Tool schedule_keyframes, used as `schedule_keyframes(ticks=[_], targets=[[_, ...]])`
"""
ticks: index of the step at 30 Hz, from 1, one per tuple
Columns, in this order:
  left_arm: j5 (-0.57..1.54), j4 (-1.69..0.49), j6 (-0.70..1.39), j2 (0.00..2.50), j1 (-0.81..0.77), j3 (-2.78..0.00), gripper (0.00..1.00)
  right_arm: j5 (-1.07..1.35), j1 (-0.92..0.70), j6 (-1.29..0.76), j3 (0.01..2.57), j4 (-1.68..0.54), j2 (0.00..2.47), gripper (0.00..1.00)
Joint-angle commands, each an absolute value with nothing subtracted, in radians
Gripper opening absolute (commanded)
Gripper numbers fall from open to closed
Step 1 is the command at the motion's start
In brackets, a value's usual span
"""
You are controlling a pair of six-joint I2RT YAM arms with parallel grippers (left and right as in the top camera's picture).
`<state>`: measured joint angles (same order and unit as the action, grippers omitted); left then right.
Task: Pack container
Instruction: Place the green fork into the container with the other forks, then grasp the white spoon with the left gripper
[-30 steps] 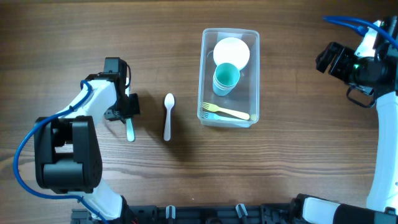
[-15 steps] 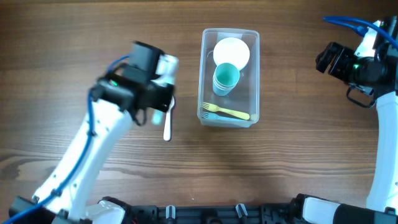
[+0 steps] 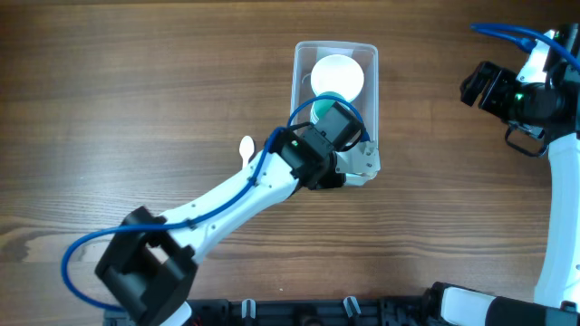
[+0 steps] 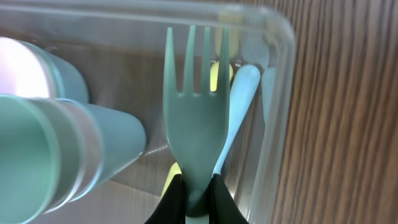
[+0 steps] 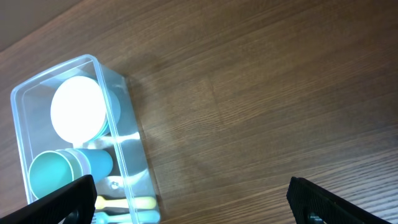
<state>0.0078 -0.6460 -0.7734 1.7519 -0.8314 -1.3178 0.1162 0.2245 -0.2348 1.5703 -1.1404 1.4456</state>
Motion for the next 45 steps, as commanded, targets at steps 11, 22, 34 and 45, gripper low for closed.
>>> schedule_keyframes(ticks=[11, 22, 34, 45], targets=[[-0.159, -0.777, -0.455, 1.49, -0.782, -1.356, 1.0, 0.131, 0.227, -0.246, 1.565, -1.137, 1.449, 1.0], [-0.009, -1.026, 0.278, 1.483, -0.285, -1.355, 1.0, 0.131, 0.227, -0.246, 1.565, -1.137, 1.449, 1.0], [0.011, -0.878, 0.279, 1.998, -0.313, -1.355, 0.79, 0.131, 0.227, -0.246, 1.565, -1.137, 1.449, 1.0], [0.007, -0.854, 0.349, 2.003, -0.398, -1.291, 0.67, 0.131, 0.227, -0.246, 1.565, -1.137, 1.449, 1.0]])
